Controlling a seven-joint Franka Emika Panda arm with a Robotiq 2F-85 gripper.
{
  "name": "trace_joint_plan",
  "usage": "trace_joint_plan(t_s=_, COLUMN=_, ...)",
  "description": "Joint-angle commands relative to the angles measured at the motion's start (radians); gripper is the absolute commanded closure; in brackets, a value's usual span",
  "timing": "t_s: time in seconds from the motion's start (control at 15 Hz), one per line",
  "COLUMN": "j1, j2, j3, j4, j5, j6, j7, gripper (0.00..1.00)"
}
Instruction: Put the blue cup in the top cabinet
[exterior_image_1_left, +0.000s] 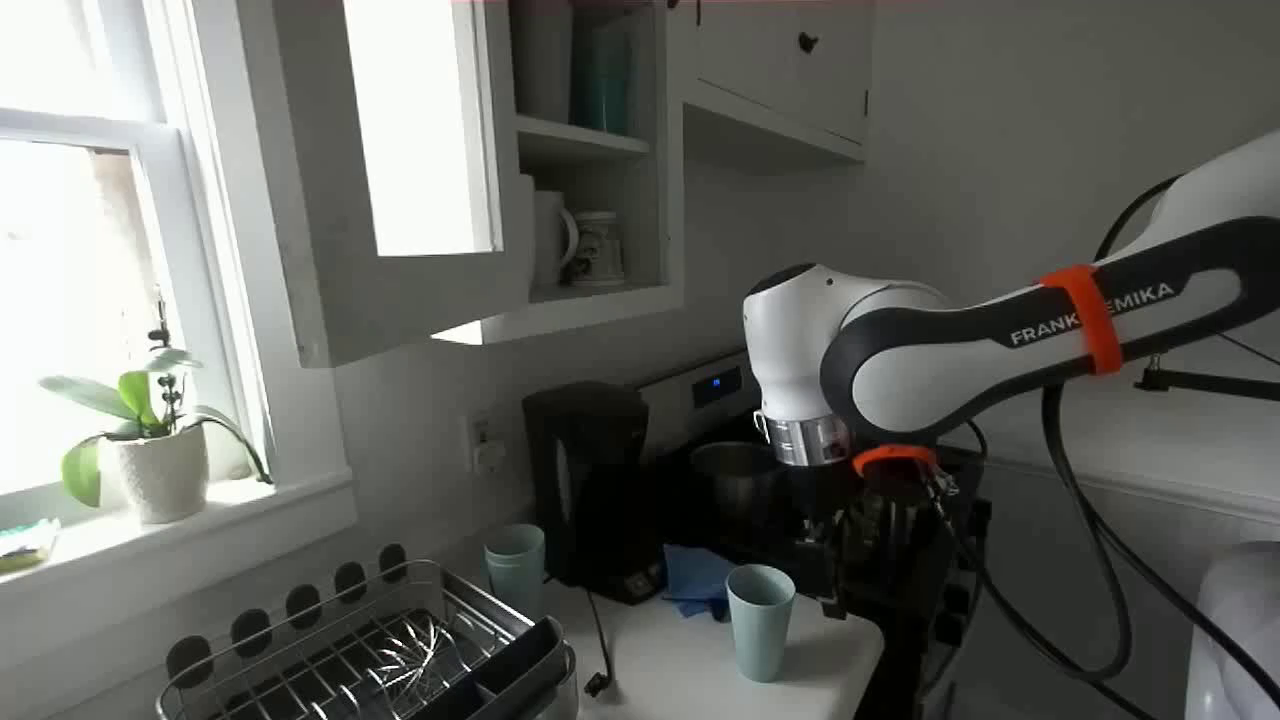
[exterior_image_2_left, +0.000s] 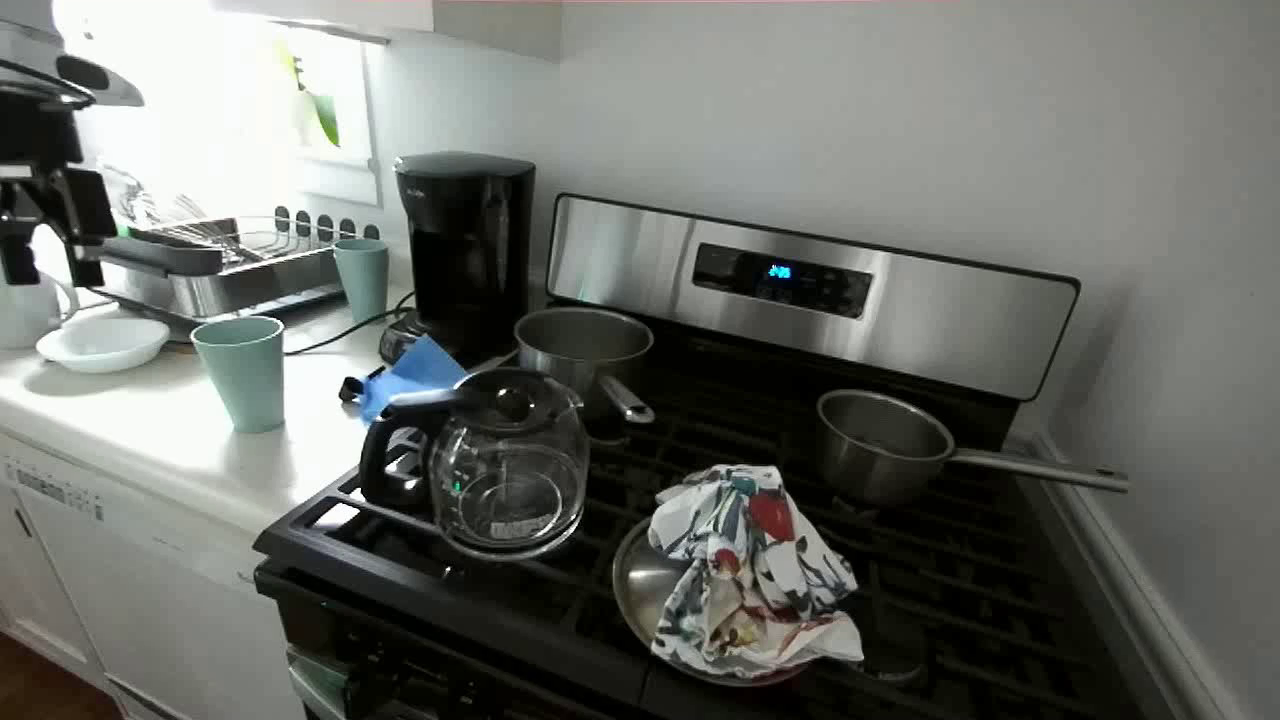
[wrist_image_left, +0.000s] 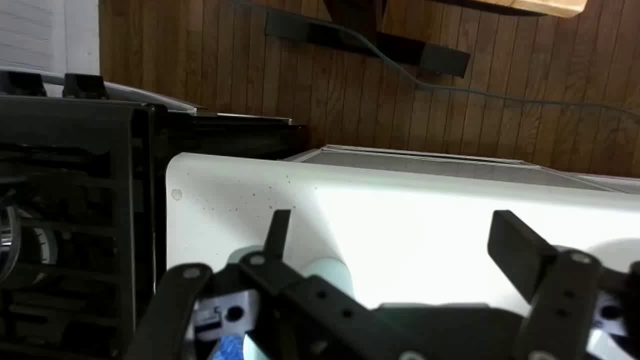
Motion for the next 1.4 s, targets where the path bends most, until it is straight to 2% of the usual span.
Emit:
trace_joint_plan(t_s=0.0, j1=0.022, j2=0.004, j3=-0.019, j4=0.001, j5=-0.009, j6=-0.002, j7=0.009, gripper=0.00)
trace_joint_plan(t_s=0.27, j1=0.022, j2=0.004, j3=-0.019, j4=0.001, j5=-0.009, j6=-0.002, j7=0.009, gripper=0.00)
trace_joint_plan(t_s=0.47, j1=0.000, j2=-0.016, j3=-0.069, j4=-0.027, j5=0.007, j6=0.063, j7=0.000, gripper=0.00)
trace_joint_plan(t_s=0.8, j1=-0.035, j2=-0.008, j3=-0.157, j4=-0.099, j5=0.024, j6=0.268, j7=-0.002, gripper=0.00)
trace_joint_plan(t_s=1.33, j1=-0.069, j2=0.034, j3=-0.215, j4=-0.216, j5=0.079, j6=0.588, j7=0.018, gripper=0.00)
